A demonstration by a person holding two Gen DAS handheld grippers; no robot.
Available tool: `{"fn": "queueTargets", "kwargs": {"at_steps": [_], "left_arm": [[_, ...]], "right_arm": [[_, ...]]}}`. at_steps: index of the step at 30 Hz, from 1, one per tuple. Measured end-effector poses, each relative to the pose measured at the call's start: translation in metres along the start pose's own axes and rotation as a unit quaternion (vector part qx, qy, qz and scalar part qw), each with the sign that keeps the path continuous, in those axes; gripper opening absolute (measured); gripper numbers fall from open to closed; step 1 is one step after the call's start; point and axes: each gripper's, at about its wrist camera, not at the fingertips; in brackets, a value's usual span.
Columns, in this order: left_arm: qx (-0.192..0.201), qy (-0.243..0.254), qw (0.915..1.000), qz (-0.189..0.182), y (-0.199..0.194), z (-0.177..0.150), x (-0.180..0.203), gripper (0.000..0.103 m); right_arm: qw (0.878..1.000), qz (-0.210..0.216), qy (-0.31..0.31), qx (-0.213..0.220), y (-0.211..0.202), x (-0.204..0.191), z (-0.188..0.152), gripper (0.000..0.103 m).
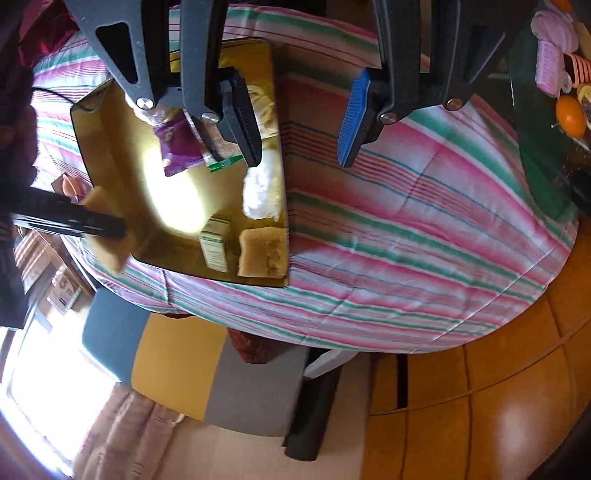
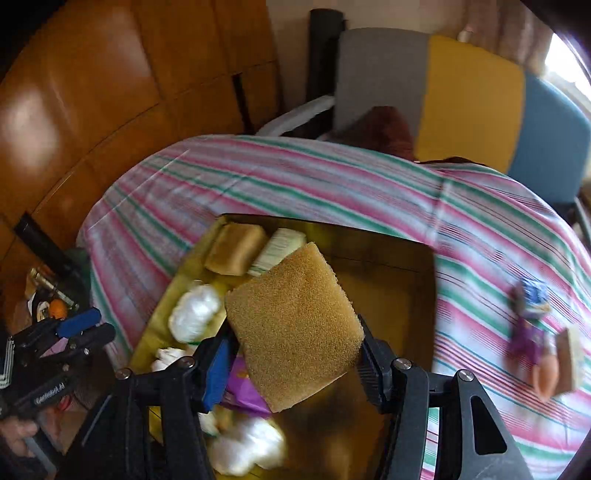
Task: Organize objects
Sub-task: 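Lower the yellow sponge into the tray and open the right gripper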
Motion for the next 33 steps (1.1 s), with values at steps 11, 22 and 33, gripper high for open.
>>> {"fn": "queueTargets", "kwargs": {"at_steps": [11, 22, 33], "left_arm": [[-0.012, -0.031, 0.9995, -0.003, 0.006, 0.002, -0.022, 0.043], [-0.015, -0.029, 0.9995, -0.004, 0.008, 0.000, -0.019, 0.043], [-0.004, 0.004, 0.9999, -0.011, -0.006, -0.003, 0.004, 0.043]], "right_arm": [[0.995, 0.029, -0.014, -0.090, 0.101, -0.039, 0.018, 0.061], [0.996, 0.054, 0.005, -0.074, 0.099, -0.036, 0.012, 0.082], [0.999, 0.022, 0.023, -0.016, 0.030, -0.013, -0.003, 0.085]]}}
Point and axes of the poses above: each gripper's, at about its wrist camera, not at the fingertips, and y roughly the way its jaws point, x to its right, z to its top, and after that the axes turned 15 degrees about -y, right-handed
